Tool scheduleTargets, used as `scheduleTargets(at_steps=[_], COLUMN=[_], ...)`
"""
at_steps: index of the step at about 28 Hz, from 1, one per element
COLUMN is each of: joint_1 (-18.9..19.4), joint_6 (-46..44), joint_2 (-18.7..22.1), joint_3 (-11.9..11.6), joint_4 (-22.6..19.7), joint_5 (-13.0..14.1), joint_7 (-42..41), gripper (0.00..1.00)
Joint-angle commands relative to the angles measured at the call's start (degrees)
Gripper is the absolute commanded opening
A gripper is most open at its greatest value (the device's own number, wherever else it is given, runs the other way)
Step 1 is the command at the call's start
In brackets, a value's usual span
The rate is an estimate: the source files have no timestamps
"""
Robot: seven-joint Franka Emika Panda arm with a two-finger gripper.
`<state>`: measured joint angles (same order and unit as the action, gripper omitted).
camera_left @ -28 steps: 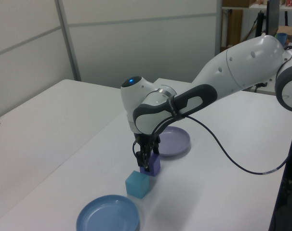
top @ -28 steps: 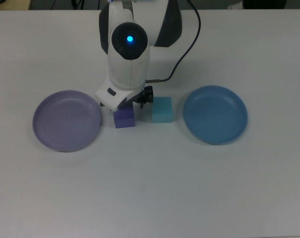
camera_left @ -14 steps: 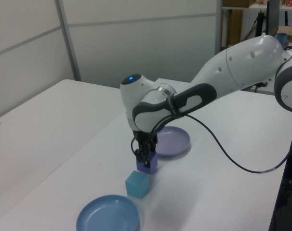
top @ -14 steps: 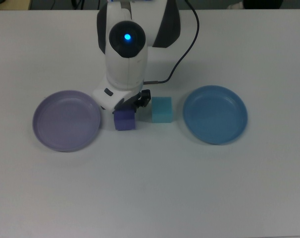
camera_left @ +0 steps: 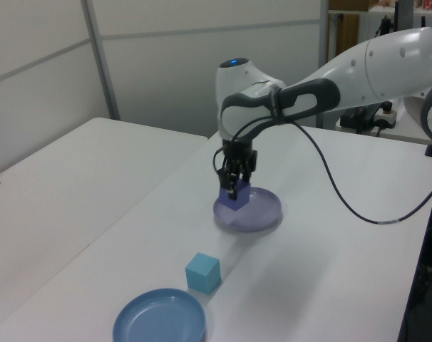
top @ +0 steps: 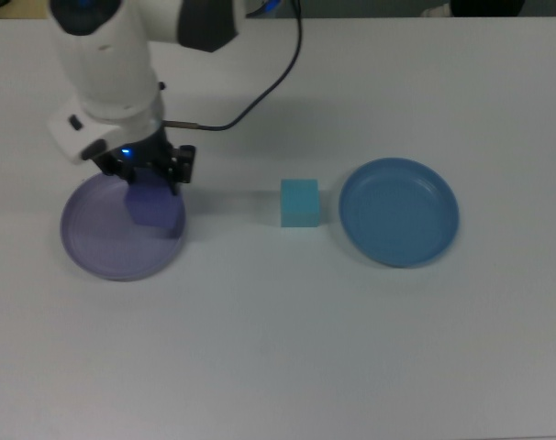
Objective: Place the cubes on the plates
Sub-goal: 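Carry the purple cube onto the lavender plate and release it, then move the gripper over the light-blue cube and lower it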
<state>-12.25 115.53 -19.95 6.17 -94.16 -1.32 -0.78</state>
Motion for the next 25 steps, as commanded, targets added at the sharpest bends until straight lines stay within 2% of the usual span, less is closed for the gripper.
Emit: scheduleTargets(at_steps=[1, 2, 3, 4, 5, 6, 7, 16, 19, 25], joint_1=[-3.4, -3.7, -3.9, -3.9, -3.9, -3.9, -3.8, -1.6, 2.5, 11.2], joint_6=[-0.6, -0.5, -0.4, -0.4, -0.5, -0.7, -0.8, -1.7, -6.3, -7.3], joint_2=[-1.0, -1.5, -1.9, -1.9, -1.9, -1.9, -1.8, -0.9, 1.0, 0.4], joint_3=[0.1, 0.1, 0.1, 0.1, 0.1, 0.1, 0.1, 1.3, 1.4, 1.3], joint_4=[-0.8, -0.8, -0.7, -0.5, -0.4, -0.4, -0.4, -0.1, -0.1, -0.1], joint_5=[1.9, 2.3, 3.0, 3.3, 3.5, 3.7, 3.7, 3.9, 4.0, 3.2], joint_7=[1.0, 1.4, 1.9, 2.1, 2.3, 2.6, 2.9, 3.7, 2.9, 2.9], gripper=[0.06, 0.12, 0.31, 0.43, 0.63, 0.95, 1.00, 1.00, 1.00, 1.00])
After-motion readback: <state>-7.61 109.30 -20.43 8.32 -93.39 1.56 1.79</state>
